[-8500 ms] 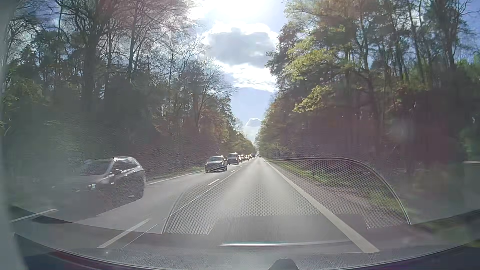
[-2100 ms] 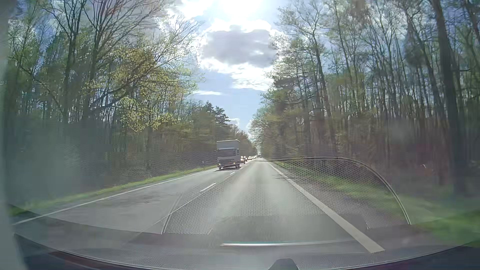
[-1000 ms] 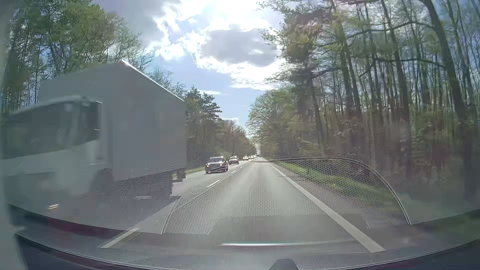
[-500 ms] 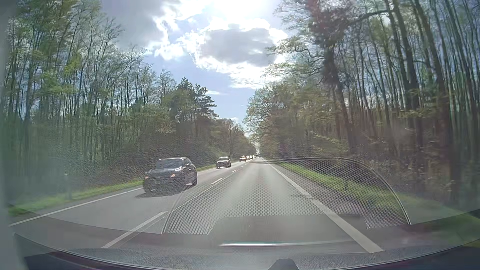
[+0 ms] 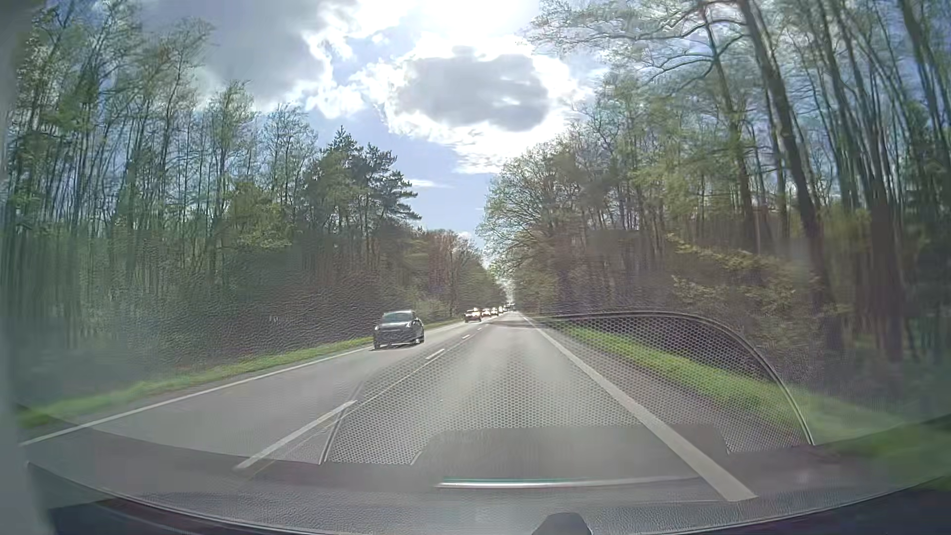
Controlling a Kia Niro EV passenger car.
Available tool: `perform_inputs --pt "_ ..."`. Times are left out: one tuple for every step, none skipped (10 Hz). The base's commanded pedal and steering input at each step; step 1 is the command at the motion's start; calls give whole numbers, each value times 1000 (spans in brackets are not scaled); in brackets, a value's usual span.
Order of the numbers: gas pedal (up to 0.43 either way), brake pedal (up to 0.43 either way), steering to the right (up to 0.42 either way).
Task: Follow the waypoints while adhering to traffic rules and regulations
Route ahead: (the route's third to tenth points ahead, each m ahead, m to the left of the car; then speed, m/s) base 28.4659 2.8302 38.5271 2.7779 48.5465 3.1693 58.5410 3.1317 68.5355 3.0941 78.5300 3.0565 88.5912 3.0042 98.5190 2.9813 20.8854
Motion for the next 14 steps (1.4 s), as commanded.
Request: perform_inputs --pt "130 0 -3" --pt "130 0 -3" --pt "130 0 -2" --pt "130 0 -2" --pt "130 0 -3" --pt "130 0 -3" --pt "130 0 -2" --pt "130 0 -3" --pt "130 0 -3" --pt "130 0 -3" --pt "130 0 -3" --pt "130 0 -4" --pt "130 0 -4" --pt "130 0 -4"
